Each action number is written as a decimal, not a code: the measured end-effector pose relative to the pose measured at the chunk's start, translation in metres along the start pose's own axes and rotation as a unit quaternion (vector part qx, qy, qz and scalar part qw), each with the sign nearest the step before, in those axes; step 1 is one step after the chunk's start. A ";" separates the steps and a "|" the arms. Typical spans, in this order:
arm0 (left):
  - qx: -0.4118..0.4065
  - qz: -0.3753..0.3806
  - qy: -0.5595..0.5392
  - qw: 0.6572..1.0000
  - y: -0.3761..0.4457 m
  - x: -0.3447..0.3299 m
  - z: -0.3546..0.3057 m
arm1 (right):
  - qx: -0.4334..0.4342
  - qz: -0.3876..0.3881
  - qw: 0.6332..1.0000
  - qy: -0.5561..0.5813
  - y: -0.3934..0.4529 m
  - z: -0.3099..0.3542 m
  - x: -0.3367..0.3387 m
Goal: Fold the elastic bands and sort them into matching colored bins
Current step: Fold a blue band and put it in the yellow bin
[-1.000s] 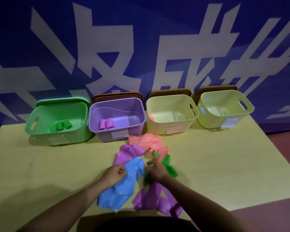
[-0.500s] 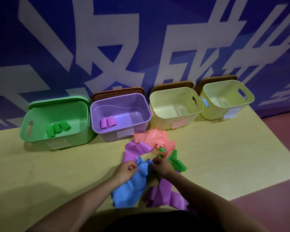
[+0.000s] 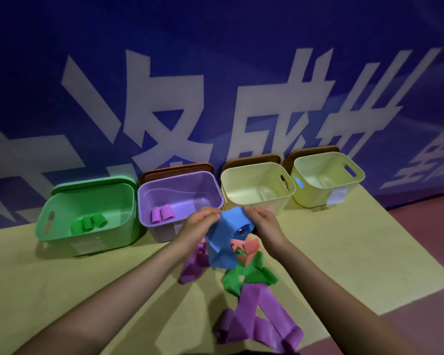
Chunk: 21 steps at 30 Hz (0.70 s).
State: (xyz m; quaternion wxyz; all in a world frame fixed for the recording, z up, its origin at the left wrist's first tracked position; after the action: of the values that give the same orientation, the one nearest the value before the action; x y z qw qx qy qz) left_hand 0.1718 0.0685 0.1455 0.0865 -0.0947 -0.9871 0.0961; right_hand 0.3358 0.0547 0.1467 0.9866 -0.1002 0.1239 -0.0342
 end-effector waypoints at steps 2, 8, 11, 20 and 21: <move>-0.009 0.004 -0.049 0.999 0.003 -0.003 -0.024 | 0.029 0.000 0.999 -0.019 -0.003 0.023 0.003; -0.021 0.089 -0.051 0.995 -0.015 -0.029 -0.058 | 0.058 -0.016 0.998 0.015 -0.015 0.073 0.021; -0.010 0.142 -0.033 0.989 -0.028 -0.046 -0.050 | 0.072 -0.030 0.993 0.087 -0.019 0.093 0.032; 0.019 0.203 -0.041 0.978 -0.053 -0.083 -0.038 | 0.072 -0.151 0.983 0.079 -0.033 0.093 0.086; 0.017 0.194 -0.049 0.980 -0.052 -0.081 -0.038 | 0.070 -0.164 0.980 0.086 -0.034 0.092 0.094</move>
State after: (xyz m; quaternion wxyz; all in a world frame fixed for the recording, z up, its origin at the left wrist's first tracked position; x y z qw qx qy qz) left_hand 0.2488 0.0085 0.1803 0.0197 -0.2783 -0.9511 0.1323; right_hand 0.4480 0.0301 0.2184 0.9578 -0.0470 0.1871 -0.2128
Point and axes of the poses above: each hand's wrist, its own y-axis towards the middle knuckle, its own x-axis out of the back of the hand, z = x × y, the point moved 9 cm from there along y, towards the middle knuckle, and after that the axes turned 11 degrees about y, right-handed, at the moved point
